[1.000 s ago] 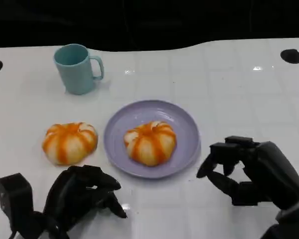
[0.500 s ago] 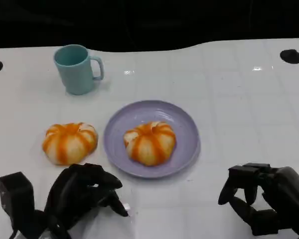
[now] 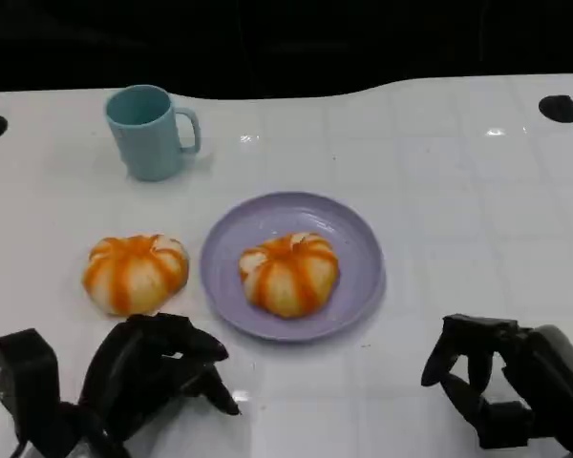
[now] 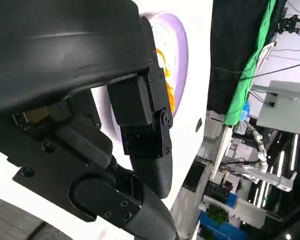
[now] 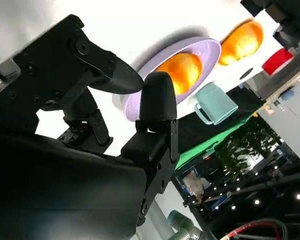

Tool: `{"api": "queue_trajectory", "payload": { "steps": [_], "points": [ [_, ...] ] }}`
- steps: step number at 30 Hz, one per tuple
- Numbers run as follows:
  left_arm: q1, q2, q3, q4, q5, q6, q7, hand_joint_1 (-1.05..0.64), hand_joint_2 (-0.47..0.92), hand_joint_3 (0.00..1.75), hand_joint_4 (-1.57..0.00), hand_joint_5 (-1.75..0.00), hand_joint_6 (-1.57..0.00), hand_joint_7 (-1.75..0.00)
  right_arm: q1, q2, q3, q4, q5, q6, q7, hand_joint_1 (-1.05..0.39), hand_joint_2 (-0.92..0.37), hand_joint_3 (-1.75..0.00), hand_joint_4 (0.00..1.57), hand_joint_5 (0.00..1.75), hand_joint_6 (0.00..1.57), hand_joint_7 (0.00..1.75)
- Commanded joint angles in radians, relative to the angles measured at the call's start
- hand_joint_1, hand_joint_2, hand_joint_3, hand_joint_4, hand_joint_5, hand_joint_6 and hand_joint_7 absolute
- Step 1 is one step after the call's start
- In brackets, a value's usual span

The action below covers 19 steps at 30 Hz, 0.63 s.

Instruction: Grasp the bread from the table and place it into the plate.

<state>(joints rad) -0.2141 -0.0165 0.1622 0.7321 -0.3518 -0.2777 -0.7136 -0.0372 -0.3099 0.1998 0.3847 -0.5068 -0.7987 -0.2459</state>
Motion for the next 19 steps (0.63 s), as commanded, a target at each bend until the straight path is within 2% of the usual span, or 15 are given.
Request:
{"api": "queue_trajectory", "payload": {
  "steps": [1, 13, 19],
  "points": [
    [-0.007, 0.023, 0.011, 0.013, -0.008, 0.003, -0.017, -1.05, 0.71, 0.00, -1.57, -0.57, -1.57, -0.19, -0.020, -0.002, -0.007, 0.033, 0.001, -0.017, -0.012, -0.19, -0.41, -1.25, 0.83, 1.75, 0.76, 1.43],
    [-0.014, 0.024, 0.015, 0.027, -0.014, 0.003, -0.024, -1.05, 0.71, 0.00, -1.57, -0.57, -1.57, -0.19, -0.044, -0.001, 0.002, 0.076, -0.057, -0.036, -0.076, -0.21, -0.36, -1.31, 0.86, 1.75, 0.80, 1.43],
    [-0.019, 0.027, 0.015, 0.036, -0.008, -0.009, -0.025, -1.05, 0.72, 0.00, -1.57, -0.57, -1.57, -0.19, -0.041, 0.002, 0.005, 0.074, -0.025, -0.028, -0.041, -0.21, -0.37, -1.30, 0.84, 1.75, 0.78, 1.40]
  ]
}}
